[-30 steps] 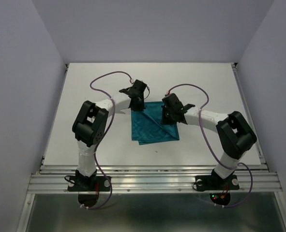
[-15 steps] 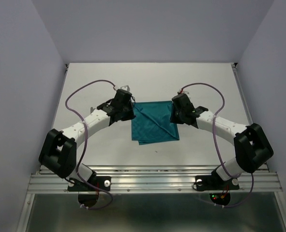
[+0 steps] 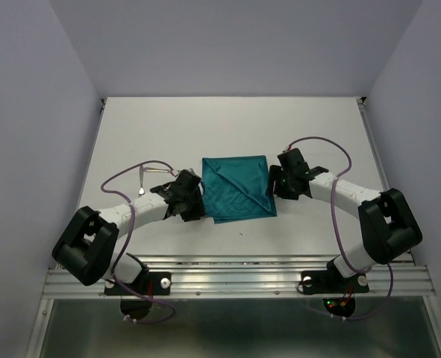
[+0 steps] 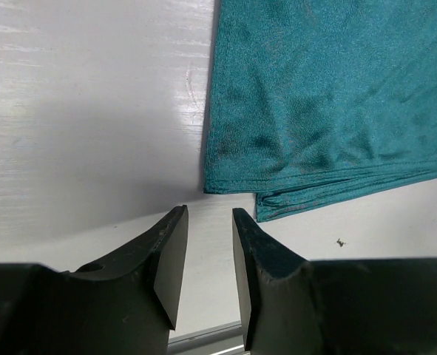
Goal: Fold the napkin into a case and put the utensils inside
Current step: Smooth out the upper triangle-folded napkin at the center of the board.
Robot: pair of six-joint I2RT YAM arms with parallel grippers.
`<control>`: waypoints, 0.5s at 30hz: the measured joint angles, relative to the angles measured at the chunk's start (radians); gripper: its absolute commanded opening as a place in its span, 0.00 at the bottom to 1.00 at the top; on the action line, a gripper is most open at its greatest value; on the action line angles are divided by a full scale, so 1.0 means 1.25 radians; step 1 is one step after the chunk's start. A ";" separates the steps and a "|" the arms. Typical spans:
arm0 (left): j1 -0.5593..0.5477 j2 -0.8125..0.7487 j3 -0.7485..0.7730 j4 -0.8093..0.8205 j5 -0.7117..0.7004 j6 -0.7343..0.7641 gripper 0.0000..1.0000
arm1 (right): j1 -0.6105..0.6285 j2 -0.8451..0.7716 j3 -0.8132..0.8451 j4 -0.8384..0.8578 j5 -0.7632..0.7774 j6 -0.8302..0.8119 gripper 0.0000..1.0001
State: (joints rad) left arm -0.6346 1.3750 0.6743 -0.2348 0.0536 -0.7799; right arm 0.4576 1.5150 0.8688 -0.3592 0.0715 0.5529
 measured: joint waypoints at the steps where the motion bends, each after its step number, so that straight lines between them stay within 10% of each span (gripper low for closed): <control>1: 0.000 0.000 -0.004 0.006 0.002 -0.005 0.40 | 0.000 0.001 -0.006 0.000 -0.007 0.000 0.66; 15: -0.005 0.042 -0.009 0.057 -0.009 -0.048 0.29 | 0.000 0.006 -0.071 0.060 -0.088 0.013 0.48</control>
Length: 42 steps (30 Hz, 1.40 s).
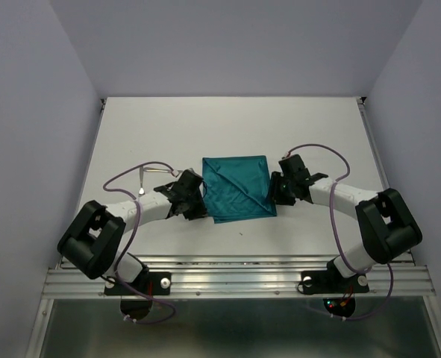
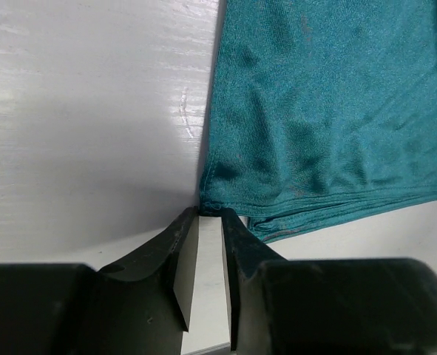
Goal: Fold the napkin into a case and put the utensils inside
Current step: Smooth out the upper triangle-folded napkin at the center of the board.
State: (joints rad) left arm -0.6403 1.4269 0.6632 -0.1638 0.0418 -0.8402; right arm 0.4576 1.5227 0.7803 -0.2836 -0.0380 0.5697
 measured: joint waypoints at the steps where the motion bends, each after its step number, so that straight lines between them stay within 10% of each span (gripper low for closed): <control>1: 0.000 0.002 0.000 0.007 -0.001 -0.001 0.28 | 0.000 0.000 -0.005 0.010 -0.002 0.003 0.44; 8: 0.000 0.024 0.006 0.029 -0.010 -0.011 0.00 | 0.000 -0.005 -0.032 0.054 -0.006 0.028 0.29; 27: -0.001 -0.104 0.041 -0.040 -0.002 0.003 0.00 | 0.000 -0.026 -0.062 0.071 -0.002 0.090 0.26; 42: -0.001 -0.075 -0.041 0.002 0.111 0.008 0.00 | 0.000 -0.046 -0.078 0.091 -0.016 0.100 0.54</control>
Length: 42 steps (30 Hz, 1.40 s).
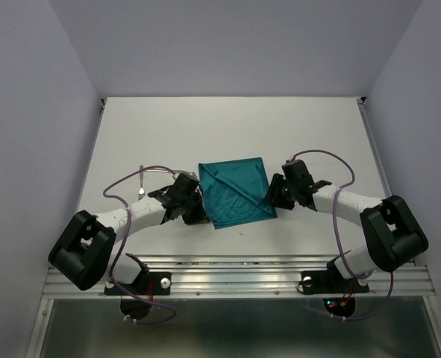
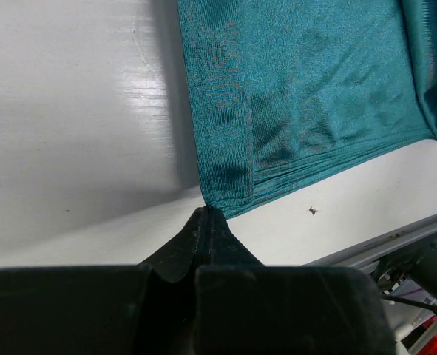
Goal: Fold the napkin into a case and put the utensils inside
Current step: Smooth out the upper triangle-folded napkin at the center of the board.
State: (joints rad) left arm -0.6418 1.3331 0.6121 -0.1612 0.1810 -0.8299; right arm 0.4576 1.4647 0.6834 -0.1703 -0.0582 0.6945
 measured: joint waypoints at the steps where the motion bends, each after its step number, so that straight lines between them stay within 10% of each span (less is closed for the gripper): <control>1: 0.000 0.002 0.000 0.000 0.001 0.001 0.00 | 0.000 -0.005 -0.003 0.000 -0.002 -0.005 0.54; 11: 0.000 0.004 0.000 0.006 0.002 0.004 0.00 | 0.000 -0.041 -0.046 -0.019 -0.006 -0.028 0.20; 15: 0.000 0.004 0.000 0.005 0.002 0.007 0.00 | 0.000 -0.042 -0.048 -0.016 -0.015 -0.016 0.51; 21: 0.000 0.004 0.000 0.005 0.002 0.011 0.00 | 0.013 -0.104 -0.041 -0.085 0.058 -0.030 0.61; 25: 0.000 0.004 0.000 0.005 0.002 0.014 0.00 | 0.053 -0.203 -0.023 -0.159 0.134 -0.041 0.47; 29: 0.000 0.004 0.000 0.001 0.003 0.016 0.00 | 0.155 -0.229 0.027 -0.165 0.168 -0.046 0.11; 42: 0.000 0.002 0.000 -0.012 0.003 0.017 0.00 | 0.459 0.053 0.110 -0.060 0.090 -0.064 0.08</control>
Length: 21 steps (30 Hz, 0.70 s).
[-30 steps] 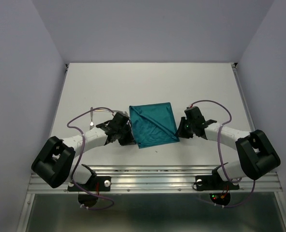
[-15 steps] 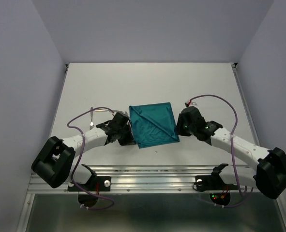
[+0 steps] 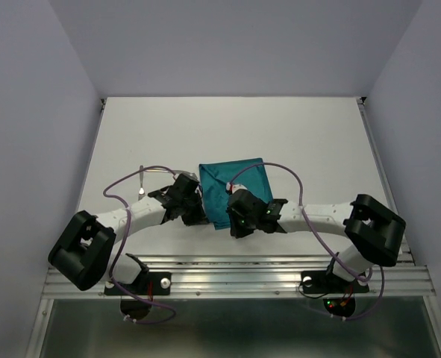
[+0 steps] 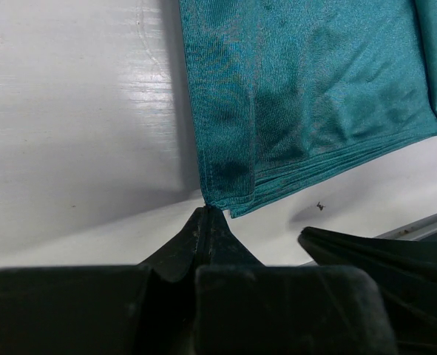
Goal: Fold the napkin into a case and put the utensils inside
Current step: Smooth out the upper triangle-folded napkin at the center of the board.
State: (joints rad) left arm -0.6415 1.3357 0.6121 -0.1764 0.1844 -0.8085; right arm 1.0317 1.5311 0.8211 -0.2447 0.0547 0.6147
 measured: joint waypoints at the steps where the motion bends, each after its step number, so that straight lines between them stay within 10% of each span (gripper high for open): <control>1: 0.000 0.000 0.000 -0.001 0.000 0.000 0.00 | 0.008 0.018 0.006 0.009 -0.004 0.000 0.08; 21: 0.000 -0.004 0.000 0.001 0.014 0.012 0.00 | 0.030 0.157 0.082 0.105 0.137 0.107 0.03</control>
State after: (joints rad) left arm -0.6415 1.3308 0.6121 -0.1757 0.2024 -0.7937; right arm 1.0691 1.7267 0.9237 -0.1139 0.2260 0.7486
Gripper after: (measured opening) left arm 0.026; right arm 0.034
